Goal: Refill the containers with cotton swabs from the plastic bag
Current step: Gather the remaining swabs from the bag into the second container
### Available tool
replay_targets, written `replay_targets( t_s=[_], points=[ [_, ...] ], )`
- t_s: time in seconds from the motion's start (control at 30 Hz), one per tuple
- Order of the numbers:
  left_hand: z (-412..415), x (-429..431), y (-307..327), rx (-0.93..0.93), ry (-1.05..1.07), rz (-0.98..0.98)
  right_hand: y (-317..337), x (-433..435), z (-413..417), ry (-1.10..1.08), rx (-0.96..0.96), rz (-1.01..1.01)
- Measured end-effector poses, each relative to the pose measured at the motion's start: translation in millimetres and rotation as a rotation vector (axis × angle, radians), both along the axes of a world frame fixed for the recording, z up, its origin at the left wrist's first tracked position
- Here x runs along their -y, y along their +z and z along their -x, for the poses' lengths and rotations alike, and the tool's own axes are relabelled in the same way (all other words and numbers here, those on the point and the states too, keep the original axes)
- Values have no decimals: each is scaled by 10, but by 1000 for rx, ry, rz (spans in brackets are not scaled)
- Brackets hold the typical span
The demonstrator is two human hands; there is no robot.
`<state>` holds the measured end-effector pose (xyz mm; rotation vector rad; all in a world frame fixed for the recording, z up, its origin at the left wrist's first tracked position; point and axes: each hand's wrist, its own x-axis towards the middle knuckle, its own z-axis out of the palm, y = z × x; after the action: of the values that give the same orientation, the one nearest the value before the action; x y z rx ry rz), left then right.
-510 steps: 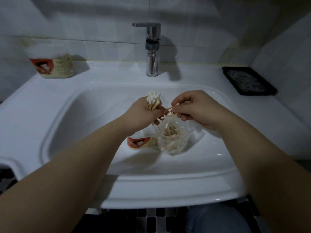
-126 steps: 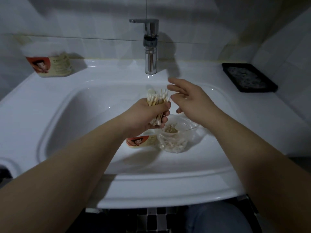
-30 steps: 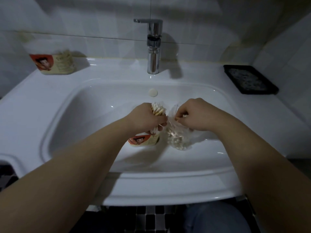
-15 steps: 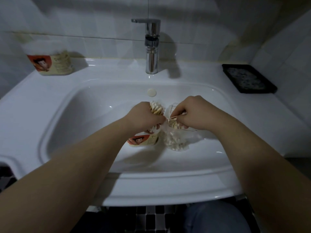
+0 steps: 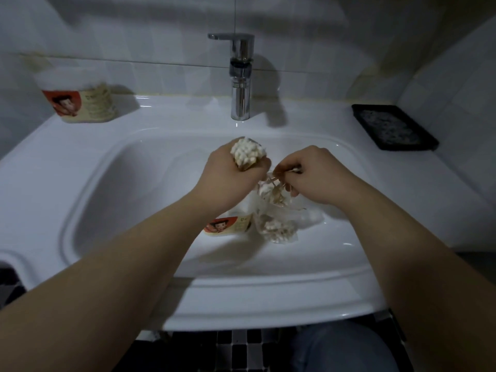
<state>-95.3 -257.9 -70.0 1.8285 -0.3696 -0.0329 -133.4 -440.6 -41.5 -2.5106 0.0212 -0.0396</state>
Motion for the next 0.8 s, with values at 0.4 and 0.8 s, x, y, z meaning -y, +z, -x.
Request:
replay_targets(
  t_s=[0.4,0.8],
  points=[
    [-44,-12,-110,-42,-83,-378,11,60,-13,-41,-35,44],
    [-96,25,-161,-391,-27,2,9,107,-85,-95,63,-300]
  ],
)
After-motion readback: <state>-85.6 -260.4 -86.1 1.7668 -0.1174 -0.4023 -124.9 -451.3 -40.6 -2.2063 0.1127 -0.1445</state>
